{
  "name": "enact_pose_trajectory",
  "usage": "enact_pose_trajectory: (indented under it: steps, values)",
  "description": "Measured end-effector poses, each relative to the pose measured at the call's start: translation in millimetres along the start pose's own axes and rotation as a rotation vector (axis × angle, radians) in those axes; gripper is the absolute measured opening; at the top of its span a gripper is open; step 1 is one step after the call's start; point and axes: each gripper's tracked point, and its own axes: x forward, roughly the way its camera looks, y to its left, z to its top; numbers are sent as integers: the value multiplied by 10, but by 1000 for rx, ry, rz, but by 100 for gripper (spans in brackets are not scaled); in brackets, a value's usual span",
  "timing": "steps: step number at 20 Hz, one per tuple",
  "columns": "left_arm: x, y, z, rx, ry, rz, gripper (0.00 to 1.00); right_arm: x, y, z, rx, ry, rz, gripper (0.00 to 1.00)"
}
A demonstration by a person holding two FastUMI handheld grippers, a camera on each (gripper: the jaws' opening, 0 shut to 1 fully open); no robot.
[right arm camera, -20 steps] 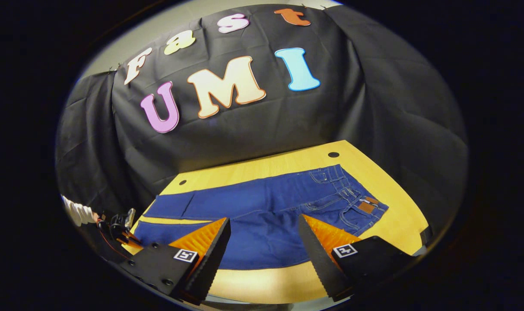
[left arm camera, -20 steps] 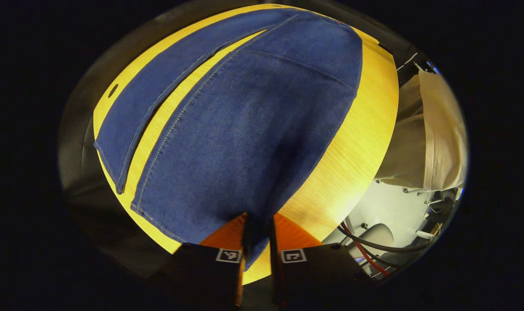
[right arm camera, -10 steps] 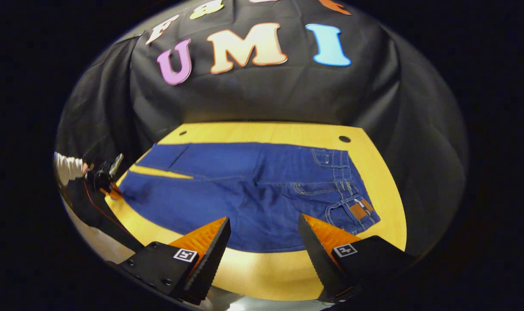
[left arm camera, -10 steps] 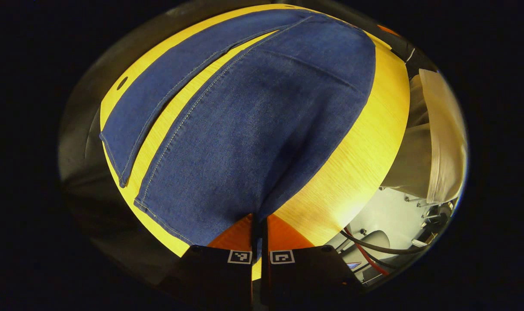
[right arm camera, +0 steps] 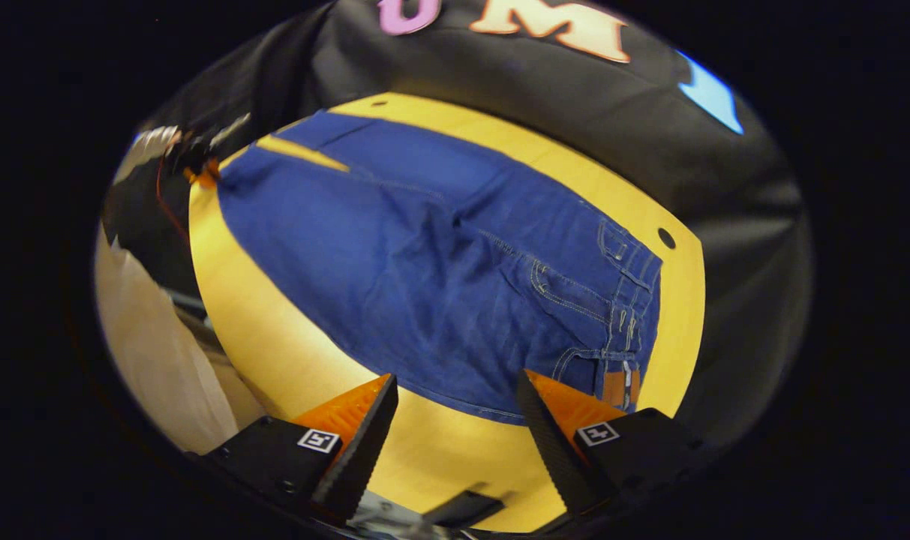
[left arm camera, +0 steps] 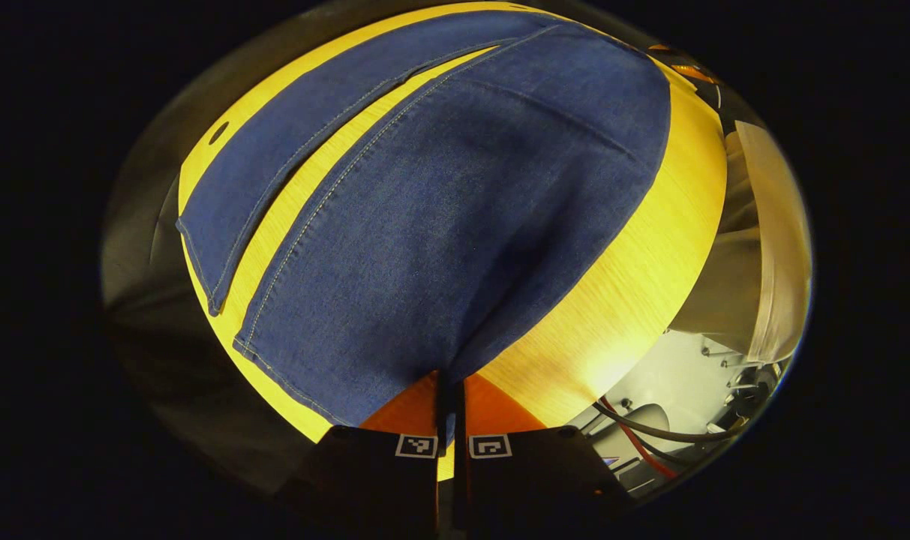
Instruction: Grasp the waist and the cuffs of the jeans and fold them to make the two legs overlap; first hold the waist and fold one-third of the jeans toward the cuffs, then hold the cuffs and fold the remaining one-third in the same direction to finish folding.
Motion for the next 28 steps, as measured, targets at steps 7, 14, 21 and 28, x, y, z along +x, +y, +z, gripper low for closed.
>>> enact_pose_trajectory:
  steps: [7, 14, 21, 28]
  values:
    - [7, -11, -3, 25, 40, 28, 1, 291, 129, -188, -233, 154, 71, 100]
    - [5, -9, -6, 17, 56, 30, 1, 434, 187, -247, -258, 219, 125, 99]
    - [20, 0, -4, 10, 59, 31, 0, 508, 184, -304, -226, 269, 183, 91]
    - [33, -1, 1, 1, 47, 56, 0, 520, 82, -123, -225, 274, 155, 44]
